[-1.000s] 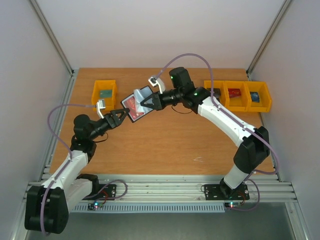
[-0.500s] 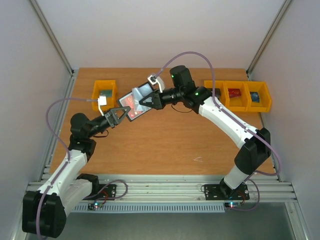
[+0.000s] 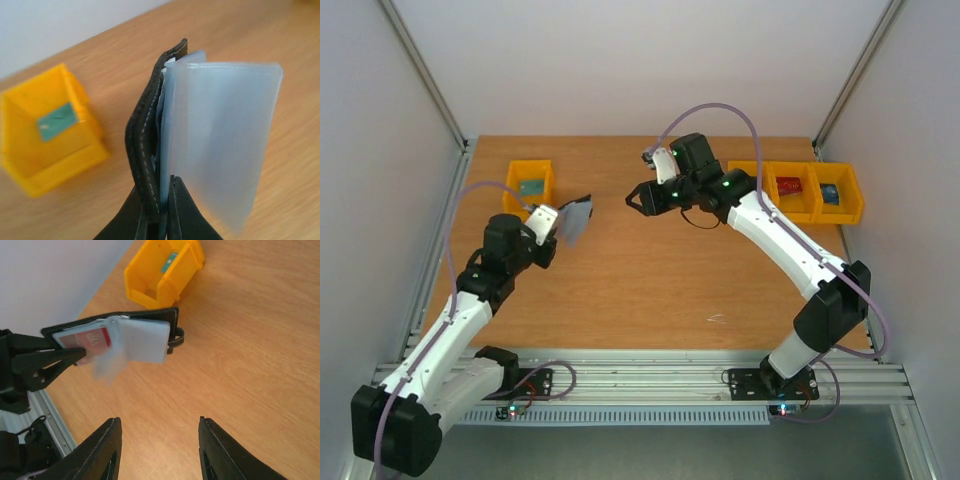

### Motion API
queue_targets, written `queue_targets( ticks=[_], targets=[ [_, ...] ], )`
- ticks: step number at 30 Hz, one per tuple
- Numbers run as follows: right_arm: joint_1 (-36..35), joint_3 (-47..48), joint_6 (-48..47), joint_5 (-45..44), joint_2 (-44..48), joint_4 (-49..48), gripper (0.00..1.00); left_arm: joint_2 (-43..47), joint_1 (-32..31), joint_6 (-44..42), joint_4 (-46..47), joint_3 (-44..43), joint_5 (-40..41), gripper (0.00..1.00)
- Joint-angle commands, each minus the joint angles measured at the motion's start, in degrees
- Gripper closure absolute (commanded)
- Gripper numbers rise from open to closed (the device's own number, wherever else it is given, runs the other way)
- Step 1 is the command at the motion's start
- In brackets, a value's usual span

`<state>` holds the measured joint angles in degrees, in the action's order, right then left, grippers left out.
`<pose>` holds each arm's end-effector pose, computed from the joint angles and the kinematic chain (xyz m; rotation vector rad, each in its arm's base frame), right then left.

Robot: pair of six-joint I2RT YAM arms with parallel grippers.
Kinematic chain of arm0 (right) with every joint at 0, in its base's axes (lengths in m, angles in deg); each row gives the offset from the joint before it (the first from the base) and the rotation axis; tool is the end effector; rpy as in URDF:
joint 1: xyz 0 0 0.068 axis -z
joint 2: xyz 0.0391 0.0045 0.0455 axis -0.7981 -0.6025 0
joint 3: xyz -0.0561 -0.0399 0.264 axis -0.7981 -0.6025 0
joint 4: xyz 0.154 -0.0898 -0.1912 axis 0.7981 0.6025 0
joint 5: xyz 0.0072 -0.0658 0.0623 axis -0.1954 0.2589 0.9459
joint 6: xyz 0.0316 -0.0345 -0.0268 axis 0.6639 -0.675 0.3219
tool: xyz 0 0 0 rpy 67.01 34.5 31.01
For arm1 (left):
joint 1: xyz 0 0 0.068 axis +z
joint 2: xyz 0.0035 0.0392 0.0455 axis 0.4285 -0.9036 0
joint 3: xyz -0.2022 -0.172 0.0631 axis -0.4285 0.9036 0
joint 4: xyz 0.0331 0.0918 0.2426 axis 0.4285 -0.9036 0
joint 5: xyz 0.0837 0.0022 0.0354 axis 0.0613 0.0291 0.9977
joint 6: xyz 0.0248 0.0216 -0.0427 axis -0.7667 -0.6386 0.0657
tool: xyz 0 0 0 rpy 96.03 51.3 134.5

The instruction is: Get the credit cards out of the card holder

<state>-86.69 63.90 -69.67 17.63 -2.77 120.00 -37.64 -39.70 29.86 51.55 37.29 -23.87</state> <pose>0.2904 0.2119 0.3607 -1.1291 1.9791 0.6705 0.1969 -0.0563 0.2663 0.4926 1.9881 -0.2413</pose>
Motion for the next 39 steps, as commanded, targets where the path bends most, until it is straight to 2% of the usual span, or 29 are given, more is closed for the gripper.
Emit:
queue_targets(
  ticks=[1,3,6,9,11,15,18,22,28,32,39],
  targets=[
    [-3.64,1.79,-2.54,-2.14,1.62,1.43,0.57,-0.49,-2.22,-35.32,-4.29,-2.45,16.78,1.0],
    [-5.26,2.5,-3.19,0.08,0.94,0.43,0.57,-0.88,-2.89,-36.49,-4.47,-3.43,16.57,1.0],
    [-6.77,2.74,-2.06,5.96,0.44,-3.28,0.57,-1.29,-3.5,-32.46,-7.55,-5.37,12.82,1.0],
    [-7.68,1.41,1.59,13.42,0.21,-9.33,0.59,-1.05,-2.91,-18.57,-11.42,-8.66,1.39,1.0],
    [-8.73,1.53,2.44,16.24,-0.38,-11.47,0.59,-0.96,-1.75,-5.01,-11.8,-9.77,-8.6,1.0],
    [-9.57,0.46,5.4,20.13,-0.67,-16.15,0.62,-0.62,1.09,20.44,-2.81,-8.63,-25.88,1.0],
    [-9.59,-1.25,6.62,18.44,-0.33,-17.24,0.66,0.1,2.08,30.88,5.12,-7.25,-32.93,1.0],
    [-9.51,-0.64,6.05,14.96,-1.46,-12.62,0.72,0.87,2.76,41.85,17.96,-4.79,-39.59,1.0],
    [-6.25,-1.03,5.66,11.02,0.33,-7.49,0.77,1.71,3.41,49.06,26.25,-2.23,-42.86,1.0],
    [-5.2,-1.55,2.99,13.66,1.8,-5.57,0.77,2.37,3.48,52.13,34.71,0.01,-44.47,1.0],
    [-5.15,0.54,-0.73,17.66,2.67,-2.79,0.78,2.63,3.44,53.91,43.77,1.33,-48.71,1.0]
  ],
)
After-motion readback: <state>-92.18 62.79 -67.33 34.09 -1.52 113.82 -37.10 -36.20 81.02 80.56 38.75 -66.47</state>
